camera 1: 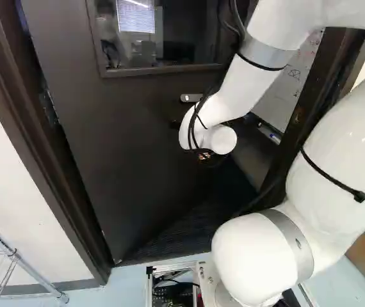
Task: Open the door and move inside
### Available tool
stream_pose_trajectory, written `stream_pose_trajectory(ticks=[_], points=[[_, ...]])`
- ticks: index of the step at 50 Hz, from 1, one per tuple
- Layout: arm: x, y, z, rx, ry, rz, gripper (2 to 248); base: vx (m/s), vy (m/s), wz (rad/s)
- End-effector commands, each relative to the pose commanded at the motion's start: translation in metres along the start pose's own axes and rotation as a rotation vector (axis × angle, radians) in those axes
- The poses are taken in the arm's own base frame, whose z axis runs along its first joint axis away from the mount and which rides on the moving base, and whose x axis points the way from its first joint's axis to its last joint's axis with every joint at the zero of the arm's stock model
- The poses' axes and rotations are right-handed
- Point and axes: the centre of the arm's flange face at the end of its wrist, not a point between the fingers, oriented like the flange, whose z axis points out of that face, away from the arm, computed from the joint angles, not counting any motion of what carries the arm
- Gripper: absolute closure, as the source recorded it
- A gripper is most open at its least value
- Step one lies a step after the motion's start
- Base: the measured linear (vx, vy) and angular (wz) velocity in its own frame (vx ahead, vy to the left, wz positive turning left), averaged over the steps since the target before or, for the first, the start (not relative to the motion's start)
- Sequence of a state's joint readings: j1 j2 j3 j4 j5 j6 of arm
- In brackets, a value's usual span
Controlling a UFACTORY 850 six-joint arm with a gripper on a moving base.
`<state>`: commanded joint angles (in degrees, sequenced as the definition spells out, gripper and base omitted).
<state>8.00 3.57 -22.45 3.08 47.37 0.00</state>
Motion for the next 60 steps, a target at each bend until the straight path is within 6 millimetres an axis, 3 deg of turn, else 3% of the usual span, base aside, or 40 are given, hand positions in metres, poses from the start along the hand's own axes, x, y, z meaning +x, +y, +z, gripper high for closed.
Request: stream_pose_trajectory(ticks=[60], points=[[0.023,-0.076,0.085,0.144,0.008,-0.042,3,-0.001,-0.001,-0.001]])
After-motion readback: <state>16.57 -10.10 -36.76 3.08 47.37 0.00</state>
